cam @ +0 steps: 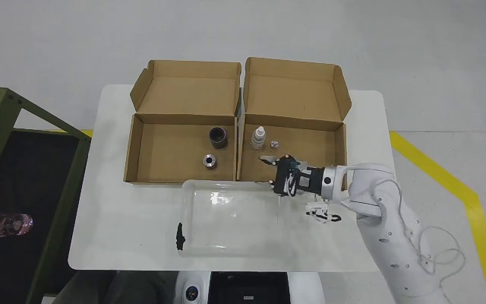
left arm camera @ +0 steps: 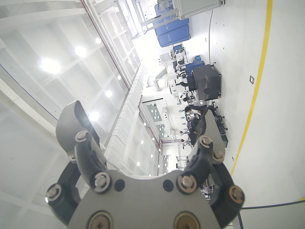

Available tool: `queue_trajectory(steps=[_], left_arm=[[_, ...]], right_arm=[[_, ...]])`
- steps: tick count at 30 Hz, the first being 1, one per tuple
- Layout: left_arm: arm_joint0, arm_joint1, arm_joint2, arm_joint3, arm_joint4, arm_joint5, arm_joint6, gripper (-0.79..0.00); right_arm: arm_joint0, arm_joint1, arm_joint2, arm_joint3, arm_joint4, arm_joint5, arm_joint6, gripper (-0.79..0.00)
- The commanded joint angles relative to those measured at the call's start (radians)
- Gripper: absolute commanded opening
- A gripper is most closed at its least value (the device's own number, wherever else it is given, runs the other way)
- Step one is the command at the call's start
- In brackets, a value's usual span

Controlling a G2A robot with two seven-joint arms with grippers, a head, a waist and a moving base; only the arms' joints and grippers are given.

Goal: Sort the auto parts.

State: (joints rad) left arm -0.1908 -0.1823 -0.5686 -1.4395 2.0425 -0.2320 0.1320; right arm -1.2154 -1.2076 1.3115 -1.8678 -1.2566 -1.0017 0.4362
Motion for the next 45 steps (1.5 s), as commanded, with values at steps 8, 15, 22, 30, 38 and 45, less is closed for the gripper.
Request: queue_trajectory(steps=[8, 15, 22, 30, 38, 45], left_arm=[[0.0, 0.0, 0.0, 0.0, 0.0, 0.0, 0.0, 0.0], [0.0, 0.0, 0.0, 0.0, 0.0, 0.0, 0.0, 0.0], [0.0, 0.0, 0.0, 0.0, 0.0, 0.0, 0.0, 0.0], [0.0, 0.0, 0.0, 0.0, 0.0, 0.0, 0.0, 0.0], [0.0, 0.0, 0.0, 0.0, 0.0, 0.0, 0.0, 0.0], [0.0, 0.0, 0.0, 0.0, 0.0, 0.0, 0.0, 0.0]], right_arm=[[-0.157, 0.028, 0.19, -0.018, -0.051, 0.079, -0.176, -0.425], [-0.278, 0.039, 0.314, -0.011, -0.136, 0.207, -0.374, -0.434], [-0.393, 0.045, 0.408, -0.019, -0.159, 0.313, -0.54, -0.422], [-0.487, 0.045, 0.466, -0.029, -0.152, 0.406, -0.667, -0.413], [-0.518, 0.047, 0.484, -0.031, -0.162, 0.421, -0.717, 0.0], [-0.521, 0.048, 0.486, -0.029, -0.155, 0.424, -0.726, -0.049]])
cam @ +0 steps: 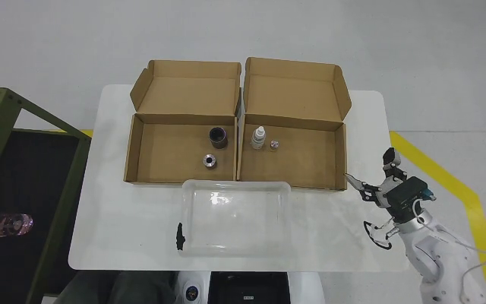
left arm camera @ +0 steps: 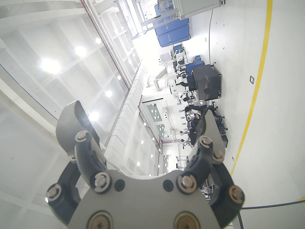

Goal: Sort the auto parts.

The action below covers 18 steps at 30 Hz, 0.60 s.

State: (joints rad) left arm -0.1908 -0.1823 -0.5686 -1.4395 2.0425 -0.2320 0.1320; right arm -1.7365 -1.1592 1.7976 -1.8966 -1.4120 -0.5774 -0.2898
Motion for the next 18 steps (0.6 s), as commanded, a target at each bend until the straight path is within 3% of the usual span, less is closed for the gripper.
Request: queue_trajectory(steps=[1, 5, 18], left_arm=[[0.0, 0.0, 0.0, 0.0, 0.0, 0.0, 0.0, 0.0], [0.0, 0.0, 0.0, 0.0, 0.0, 0.0, 0.0, -0.001], [0.0, 0.0, 0.0, 0.0, 0.0, 0.0, 0.0, -0.001]], right_arm=[[0.0, 0.0, 0.0, 0.0, 0.0, 0.0, 0.0, -0.033], [0.0, 0.0, 0.0, 0.0, 0.0, 0.0, 0.0, 0.0], [0.0, 0.0, 0.0, 0.0, 0.0, 0.0, 0.0, 0.0]])
